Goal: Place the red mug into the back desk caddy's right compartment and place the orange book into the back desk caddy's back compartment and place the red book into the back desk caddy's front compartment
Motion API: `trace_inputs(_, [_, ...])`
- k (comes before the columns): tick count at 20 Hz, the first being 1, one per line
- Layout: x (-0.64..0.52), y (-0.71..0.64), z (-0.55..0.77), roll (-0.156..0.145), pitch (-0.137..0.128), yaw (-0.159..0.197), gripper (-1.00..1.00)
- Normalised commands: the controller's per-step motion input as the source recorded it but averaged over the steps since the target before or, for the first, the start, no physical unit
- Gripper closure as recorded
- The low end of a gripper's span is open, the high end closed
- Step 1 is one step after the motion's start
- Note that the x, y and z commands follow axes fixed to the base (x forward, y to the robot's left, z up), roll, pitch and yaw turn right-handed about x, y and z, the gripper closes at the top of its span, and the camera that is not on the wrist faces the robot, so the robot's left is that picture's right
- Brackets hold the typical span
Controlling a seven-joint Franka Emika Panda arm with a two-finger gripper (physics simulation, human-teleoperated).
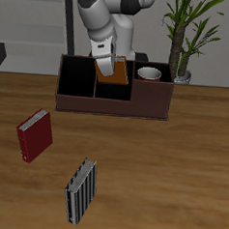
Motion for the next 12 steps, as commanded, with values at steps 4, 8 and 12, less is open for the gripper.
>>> trace_inputs(4, [0.00, 0.03, 0.07, 0.014, -0.006, -0.002, -1.00])
trace_inputs(8, [0.03, 0.04, 0.09, 0.007, -0.015, -0.005, -1.00])
trace_inputs(12, [0.00, 0.06, 0.25, 0.011, -0.051, -0.034, -1.00])
